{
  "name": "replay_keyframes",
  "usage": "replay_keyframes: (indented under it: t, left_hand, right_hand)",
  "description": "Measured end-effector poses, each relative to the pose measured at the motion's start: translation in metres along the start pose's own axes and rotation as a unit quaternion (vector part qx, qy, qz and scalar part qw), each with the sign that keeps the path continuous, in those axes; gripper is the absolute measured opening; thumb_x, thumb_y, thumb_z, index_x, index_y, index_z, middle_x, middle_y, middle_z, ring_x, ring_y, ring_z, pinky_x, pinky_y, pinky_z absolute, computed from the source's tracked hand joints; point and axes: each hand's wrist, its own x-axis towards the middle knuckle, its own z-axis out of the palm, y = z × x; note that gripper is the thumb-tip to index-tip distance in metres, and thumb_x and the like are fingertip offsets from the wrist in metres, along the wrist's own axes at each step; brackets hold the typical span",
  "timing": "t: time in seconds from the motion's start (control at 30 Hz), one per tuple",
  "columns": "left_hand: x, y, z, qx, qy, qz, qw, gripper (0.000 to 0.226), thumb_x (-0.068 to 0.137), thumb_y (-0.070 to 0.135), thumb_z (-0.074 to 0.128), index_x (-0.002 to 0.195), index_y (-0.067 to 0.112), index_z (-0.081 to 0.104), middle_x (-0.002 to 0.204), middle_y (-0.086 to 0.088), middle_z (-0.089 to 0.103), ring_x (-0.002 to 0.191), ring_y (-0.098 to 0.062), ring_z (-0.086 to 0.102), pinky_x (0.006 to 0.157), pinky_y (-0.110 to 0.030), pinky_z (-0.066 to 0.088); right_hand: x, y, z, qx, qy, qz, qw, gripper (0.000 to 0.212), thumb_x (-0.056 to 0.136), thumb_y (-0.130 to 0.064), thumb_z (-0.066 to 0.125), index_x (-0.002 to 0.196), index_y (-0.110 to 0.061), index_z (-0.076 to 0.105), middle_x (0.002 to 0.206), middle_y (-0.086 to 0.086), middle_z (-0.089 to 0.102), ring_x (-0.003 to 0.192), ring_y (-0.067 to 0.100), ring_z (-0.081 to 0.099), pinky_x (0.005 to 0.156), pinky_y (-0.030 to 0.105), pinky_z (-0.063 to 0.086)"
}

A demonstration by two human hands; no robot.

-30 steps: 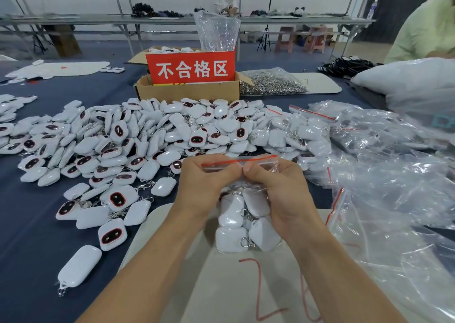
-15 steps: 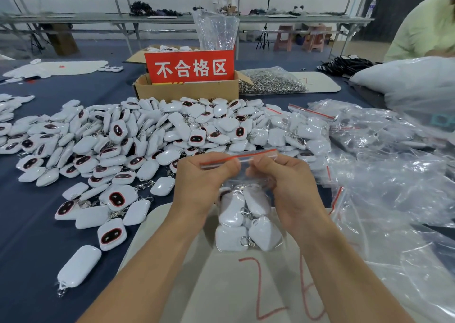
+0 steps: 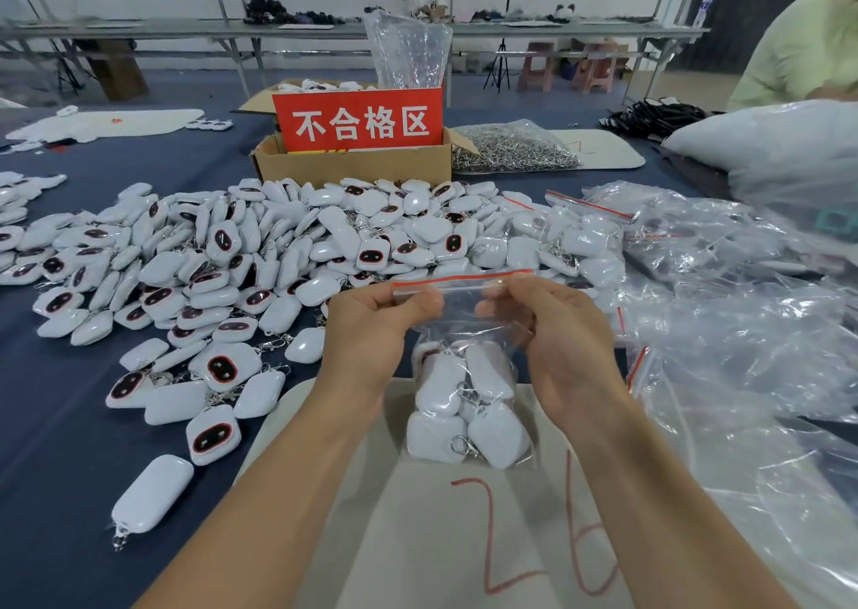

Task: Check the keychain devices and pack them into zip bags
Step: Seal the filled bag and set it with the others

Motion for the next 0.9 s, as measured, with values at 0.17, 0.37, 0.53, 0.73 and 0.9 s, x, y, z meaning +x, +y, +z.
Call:
replay_keyframes:
  t: [0.17,0.37,0.53,0.73,0.9]
  left_hand:
    - [-0.003,0.0,0.004,-0.025,0.028,-0.002,0.999,0.031,0.079,-0.003,0.076,0.065,0.023,0.082,0.065,0.001,0.073,0.063,-0.01,0.067,0.064,-0.018,0.054]
    - [0.0,0.0,-0.003,0.001,0.024,-0.01,1.0,0.024,0.085,0.005,0.074,0.067,0.019,0.081,0.073,-0.002,0.076,0.074,-0.012,0.07,0.082,-0.03,0.052]
    - [0.003,0.0,-0.007,0.002,0.036,-0.011,0.999,0.02,0.086,0.009,0.077,0.068,0.018,0.081,0.071,-0.004,0.074,0.076,-0.016,0.069,0.099,-0.042,0.054]
    - [0.003,-0.001,-0.004,-0.004,0.03,-0.019,0.999,0.022,0.09,0.014,0.076,0.073,0.025,0.083,0.071,-0.002,0.075,0.077,-0.012,0.069,0.106,-0.046,0.051]
    - [0.004,-0.001,-0.003,-0.003,0.019,-0.013,1.0,0.03,0.096,0.015,0.07,0.072,0.026,0.083,0.074,-0.003,0.076,0.077,-0.01,0.069,0.109,-0.048,0.049]
  right_hand:
    - [0.0,0.002,-0.001,-0.004,0.003,0.0,1.0,0.038,0.101,-0.015,0.061,0.067,-0.014,0.079,0.073,0.013,0.076,0.066,0.014,0.067,0.073,0.027,0.05]
    - [0.0,0.001,-0.001,0.012,0.007,0.012,1.0,0.038,0.103,-0.017,0.058,0.074,-0.015,0.083,0.081,0.014,0.079,0.076,0.016,0.072,0.083,0.033,0.053]
    - [0.001,0.004,-0.001,0.017,0.037,0.011,0.999,0.044,0.104,-0.02,0.059,0.066,-0.012,0.079,0.078,0.018,0.077,0.071,0.019,0.07,0.09,0.039,0.05]
    - [0.005,0.005,-0.002,0.041,0.051,0.025,0.998,0.036,0.105,-0.022,0.059,0.075,-0.011,0.077,0.078,0.016,0.077,0.063,0.012,0.068,0.069,0.027,0.049]
    - [0.005,0.006,-0.002,0.043,0.054,0.033,0.997,0.039,0.104,-0.022,0.06,0.071,-0.014,0.08,0.08,0.015,0.078,0.064,0.013,0.069,0.07,0.028,0.052]
